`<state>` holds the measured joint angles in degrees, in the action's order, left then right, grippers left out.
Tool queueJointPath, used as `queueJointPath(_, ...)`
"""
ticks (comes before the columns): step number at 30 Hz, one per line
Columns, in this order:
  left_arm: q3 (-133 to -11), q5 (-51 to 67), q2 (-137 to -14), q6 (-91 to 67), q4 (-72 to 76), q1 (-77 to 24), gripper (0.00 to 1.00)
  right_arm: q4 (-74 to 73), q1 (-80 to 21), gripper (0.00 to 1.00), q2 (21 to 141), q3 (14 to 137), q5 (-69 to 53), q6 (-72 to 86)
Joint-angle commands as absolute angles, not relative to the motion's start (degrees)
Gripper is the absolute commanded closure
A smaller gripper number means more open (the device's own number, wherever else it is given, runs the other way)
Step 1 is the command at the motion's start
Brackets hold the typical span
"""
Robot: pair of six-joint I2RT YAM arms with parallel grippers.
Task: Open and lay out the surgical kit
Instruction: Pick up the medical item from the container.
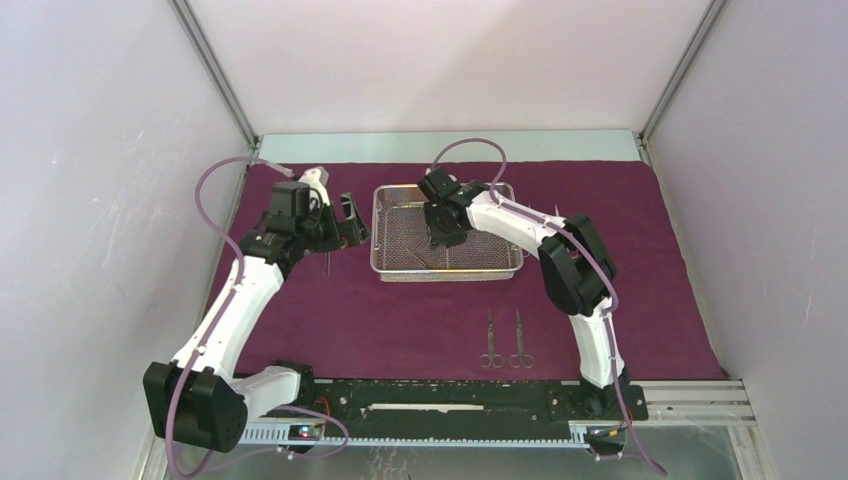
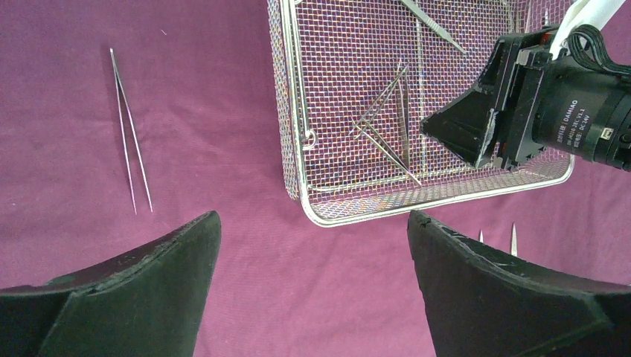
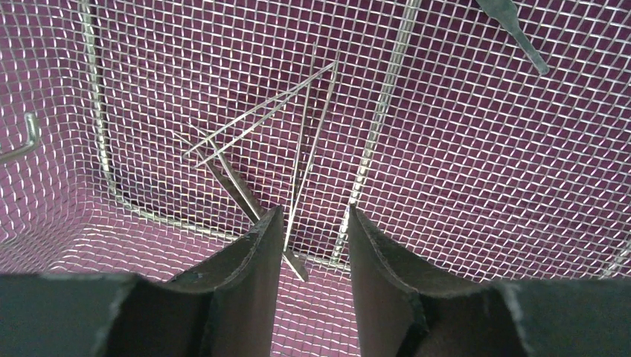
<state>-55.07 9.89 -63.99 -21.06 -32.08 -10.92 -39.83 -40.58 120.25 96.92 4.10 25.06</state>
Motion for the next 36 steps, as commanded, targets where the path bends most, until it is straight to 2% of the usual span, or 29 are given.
queueJointPath(1,-53.4,11.3,-62.5,-21.9,-30.2,-11.2,0.0,-40.6,-41.4,0.55,120.7,99.3,6.8,28.3)
queueJointPath(14,-53.1,11.7,-62.5,-22.3,-30.1,-11.2,0.0,-40.1,-43.4,0.62,123.3,100.0,6.8,29.5)
queueJointPath(36,-52.9,11.5,-63.4,-22.6,-30.1,-11.2,0.0,-40.3,-44.6,0.81,125.1,98.9,8.4,31.2)
